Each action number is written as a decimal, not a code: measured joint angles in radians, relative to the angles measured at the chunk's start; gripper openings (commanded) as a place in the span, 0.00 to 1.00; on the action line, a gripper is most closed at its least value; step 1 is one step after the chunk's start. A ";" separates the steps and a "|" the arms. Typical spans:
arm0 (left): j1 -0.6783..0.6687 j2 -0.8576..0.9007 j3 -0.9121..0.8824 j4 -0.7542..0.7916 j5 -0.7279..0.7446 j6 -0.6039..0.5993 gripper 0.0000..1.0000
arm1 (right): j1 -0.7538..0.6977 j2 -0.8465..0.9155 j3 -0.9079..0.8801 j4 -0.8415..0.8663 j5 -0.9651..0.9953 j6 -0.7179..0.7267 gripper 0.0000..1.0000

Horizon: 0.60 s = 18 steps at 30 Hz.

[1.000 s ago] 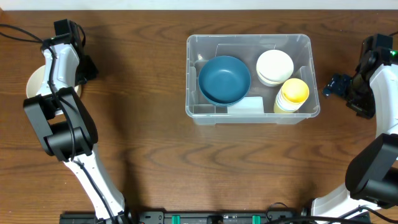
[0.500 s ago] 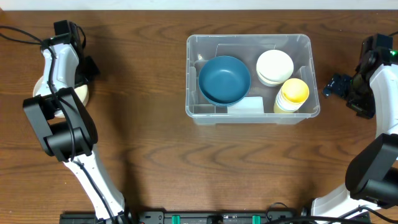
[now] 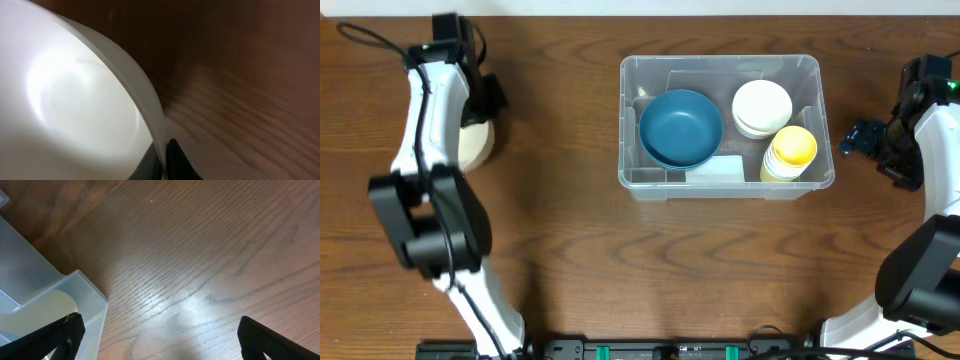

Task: Pack container
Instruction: 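Lower the left gripper onto the cream bowl rim and grasp it, then carry the cream bowl right into the bin over the blue bowls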

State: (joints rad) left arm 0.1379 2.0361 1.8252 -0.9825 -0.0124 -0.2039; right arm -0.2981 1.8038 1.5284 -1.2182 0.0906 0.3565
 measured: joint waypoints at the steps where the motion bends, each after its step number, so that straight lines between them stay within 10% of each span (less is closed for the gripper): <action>1: -0.018 -0.048 0.000 0.001 0.004 0.008 0.06 | 0.000 0.000 0.000 0.000 0.000 0.000 0.99; 18: -0.582 -0.407 0.004 -0.055 0.088 0.216 0.06 | 0.000 0.000 0.000 0.000 0.000 0.000 0.99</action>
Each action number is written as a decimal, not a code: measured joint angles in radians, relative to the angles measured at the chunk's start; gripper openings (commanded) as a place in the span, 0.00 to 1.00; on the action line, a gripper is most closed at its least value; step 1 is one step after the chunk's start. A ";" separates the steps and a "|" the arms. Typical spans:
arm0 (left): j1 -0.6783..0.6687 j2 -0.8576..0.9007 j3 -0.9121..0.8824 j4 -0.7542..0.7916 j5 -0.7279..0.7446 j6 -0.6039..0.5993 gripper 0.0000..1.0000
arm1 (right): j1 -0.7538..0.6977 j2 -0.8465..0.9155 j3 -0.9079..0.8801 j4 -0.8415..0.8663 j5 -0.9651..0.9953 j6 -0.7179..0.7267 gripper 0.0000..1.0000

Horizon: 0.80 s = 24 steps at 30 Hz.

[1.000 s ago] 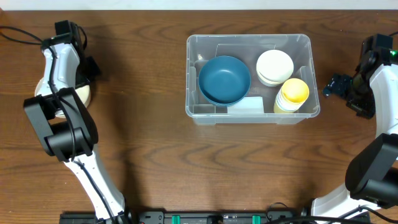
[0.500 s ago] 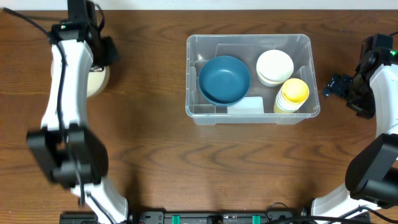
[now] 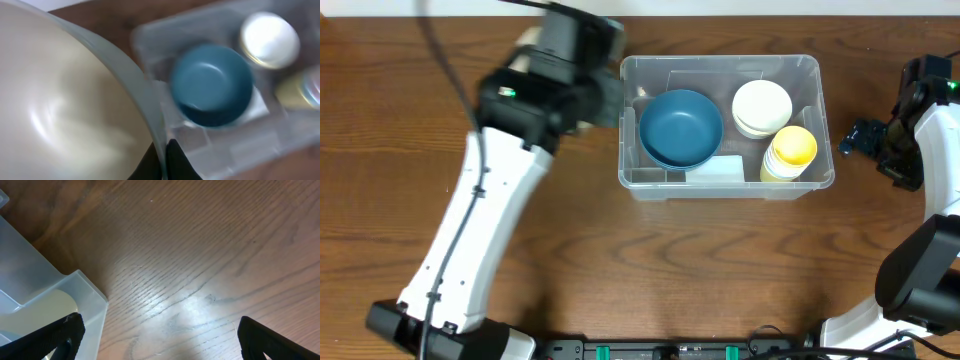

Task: Pack container
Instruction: 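Carry the cream bowl right into the bin over the blue bowls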

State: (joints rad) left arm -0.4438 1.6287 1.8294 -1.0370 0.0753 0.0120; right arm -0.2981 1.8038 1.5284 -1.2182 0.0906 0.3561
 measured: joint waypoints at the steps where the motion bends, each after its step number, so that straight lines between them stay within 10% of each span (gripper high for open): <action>1: -0.039 0.006 0.000 -0.002 0.002 0.019 0.06 | 0.000 0.000 0.000 0.000 0.000 0.000 0.99; 24: -0.357 0.308 0.000 0.064 -0.081 0.349 0.06 | 0.000 0.000 0.000 0.000 0.000 0.000 0.99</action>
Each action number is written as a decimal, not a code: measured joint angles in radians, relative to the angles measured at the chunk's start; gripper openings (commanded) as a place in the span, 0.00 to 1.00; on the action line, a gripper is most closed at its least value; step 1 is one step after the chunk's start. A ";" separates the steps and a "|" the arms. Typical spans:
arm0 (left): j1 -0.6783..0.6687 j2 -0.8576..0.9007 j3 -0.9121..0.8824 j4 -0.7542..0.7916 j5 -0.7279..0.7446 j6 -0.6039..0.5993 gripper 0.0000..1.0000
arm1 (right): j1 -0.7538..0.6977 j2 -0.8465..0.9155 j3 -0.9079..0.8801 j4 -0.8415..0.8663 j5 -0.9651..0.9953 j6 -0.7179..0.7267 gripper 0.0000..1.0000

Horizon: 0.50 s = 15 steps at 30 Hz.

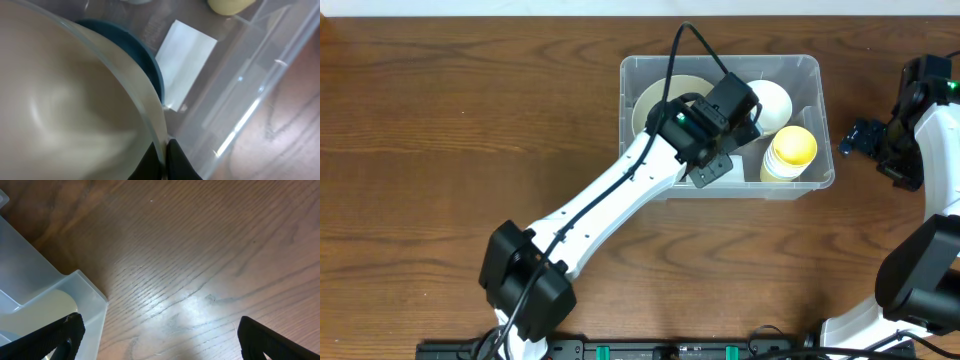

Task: Pack container
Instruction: 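Carry the cream bowl right into the bin over the blue bowls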

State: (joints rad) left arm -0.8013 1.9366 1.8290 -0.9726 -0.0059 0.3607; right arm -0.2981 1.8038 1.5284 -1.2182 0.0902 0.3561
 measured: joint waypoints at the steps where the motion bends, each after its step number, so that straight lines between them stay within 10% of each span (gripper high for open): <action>1: 0.000 0.004 0.000 0.012 -0.006 0.005 0.06 | 0.000 0.000 0.000 0.000 0.000 0.000 0.99; 8: 0.000 0.031 0.000 0.057 -0.034 0.021 0.07 | 0.000 0.000 0.000 0.000 0.000 0.000 0.99; 15: 0.001 0.034 0.000 0.055 -0.060 0.034 0.38 | 0.000 0.000 0.000 0.000 0.000 0.000 0.99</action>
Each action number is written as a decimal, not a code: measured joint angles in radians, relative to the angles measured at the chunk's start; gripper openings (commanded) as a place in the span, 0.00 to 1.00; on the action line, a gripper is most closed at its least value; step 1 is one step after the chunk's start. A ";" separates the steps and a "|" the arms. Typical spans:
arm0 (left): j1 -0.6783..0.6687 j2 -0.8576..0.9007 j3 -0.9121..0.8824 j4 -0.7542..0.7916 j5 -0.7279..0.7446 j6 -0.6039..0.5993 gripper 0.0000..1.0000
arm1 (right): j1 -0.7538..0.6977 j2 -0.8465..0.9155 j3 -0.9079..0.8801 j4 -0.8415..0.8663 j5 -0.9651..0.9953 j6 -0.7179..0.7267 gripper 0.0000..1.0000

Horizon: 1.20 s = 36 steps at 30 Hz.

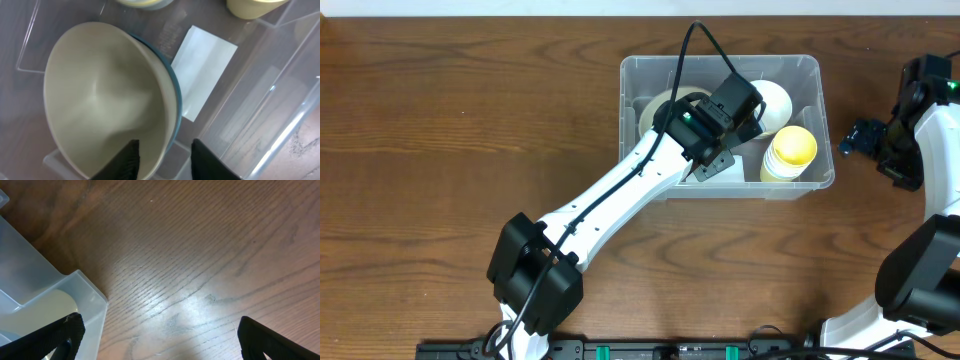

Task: Pack container
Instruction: 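Carry the cream bowl right into the bin over the blue bowls, then release the cream bowl onto the blue bowls and withdraw left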

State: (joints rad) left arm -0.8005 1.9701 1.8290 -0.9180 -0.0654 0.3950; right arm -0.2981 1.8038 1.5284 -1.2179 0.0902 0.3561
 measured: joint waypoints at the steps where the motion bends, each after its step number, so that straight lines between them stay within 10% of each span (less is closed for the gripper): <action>1: 0.000 0.000 0.000 -0.002 -0.003 0.000 0.38 | 0.000 0.000 0.000 0.000 0.000 0.000 0.99; 14: 0.002 0.000 0.000 -0.018 -0.087 -0.035 0.38 | 0.000 0.000 0.000 0.000 0.000 0.000 0.99; 36: 0.286 -0.369 -0.001 -0.258 -0.203 -0.447 0.59 | 0.000 0.000 0.000 0.000 0.000 0.000 0.99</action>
State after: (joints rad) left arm -0.5144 1.6016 1.8278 -1.1763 -0.2684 -0.0525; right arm -0.2981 1.8038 1.5284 -1.2182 0.0906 0.3565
